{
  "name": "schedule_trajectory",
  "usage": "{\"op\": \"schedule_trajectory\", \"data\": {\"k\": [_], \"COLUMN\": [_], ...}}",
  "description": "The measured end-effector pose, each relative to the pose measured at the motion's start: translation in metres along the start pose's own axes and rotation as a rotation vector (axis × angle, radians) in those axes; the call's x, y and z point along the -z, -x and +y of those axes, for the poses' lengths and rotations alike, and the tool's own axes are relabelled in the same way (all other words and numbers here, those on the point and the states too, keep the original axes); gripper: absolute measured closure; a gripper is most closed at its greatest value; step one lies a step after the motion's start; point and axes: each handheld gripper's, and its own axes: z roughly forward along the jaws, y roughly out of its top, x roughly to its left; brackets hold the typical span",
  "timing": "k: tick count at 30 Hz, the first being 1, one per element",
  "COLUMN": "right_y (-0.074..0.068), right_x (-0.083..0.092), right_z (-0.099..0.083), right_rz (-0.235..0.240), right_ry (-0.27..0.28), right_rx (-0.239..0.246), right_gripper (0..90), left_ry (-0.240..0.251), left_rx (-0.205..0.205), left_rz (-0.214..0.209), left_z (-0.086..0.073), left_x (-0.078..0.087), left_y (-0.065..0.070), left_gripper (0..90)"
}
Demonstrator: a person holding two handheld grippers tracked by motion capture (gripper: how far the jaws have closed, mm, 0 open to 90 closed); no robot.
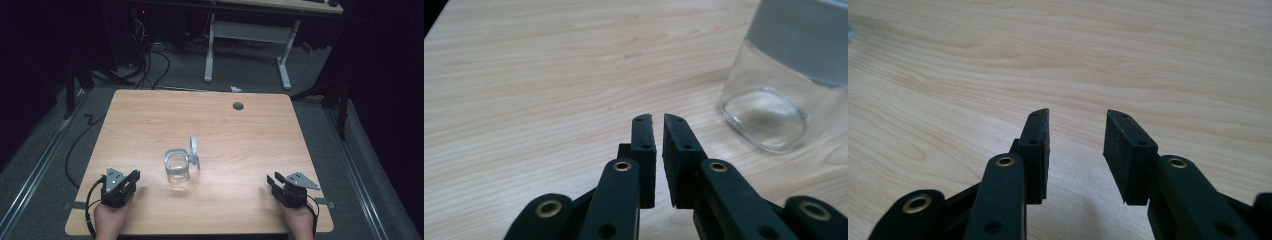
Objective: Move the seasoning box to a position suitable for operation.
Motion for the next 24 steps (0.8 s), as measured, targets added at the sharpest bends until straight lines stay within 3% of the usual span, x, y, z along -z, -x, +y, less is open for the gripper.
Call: {"op": "schedule_trajectory", "data": {"k": [2,3,6,11,14,24], "right_y": [-0.002,-0.003,-0.005,-0.006,-0.008,-0.008], "right_x": [0.0,0.0,-0.001,-0.003,-0.004,-0.004], "right_z": [0.0,0.0,-0.002,-0.003,-0.003,-0.005], "right_rz": [0.006,0.014,0.034,0.075,0.099,0.105], "right_ry": [0.005,0.005,0.006,0.017,0.009,0.016], "right_rx": [0.001,-0.006,-0.008,-0.028,-0.026,-0.026], "right_gripper": [63.8,64.5,66.5,81.9,89.2,88.1], "left_ry": [0.002,-0.019,-0.062,-0.099,-0.102,-0.11], "left_rx": [0.001,0.038,0.043,0.046,0.029,-0.014], "left_rz": [-0.001,-0.002,-0.012,-0.053,-0.071,-0.108], "left_z": [0.001,-0.004,-0.012,-0.022,-0.026,-0.035], "left_x": [-0.001,-0.005,-0.009,-0.014,-0.019,-0.026], "left_y": [-0.001,-0.004,-0.002,0.013,0.024,0.045], "left_gripper": [84.5,85.2,87.0,90.0,90.0,90.0]}}
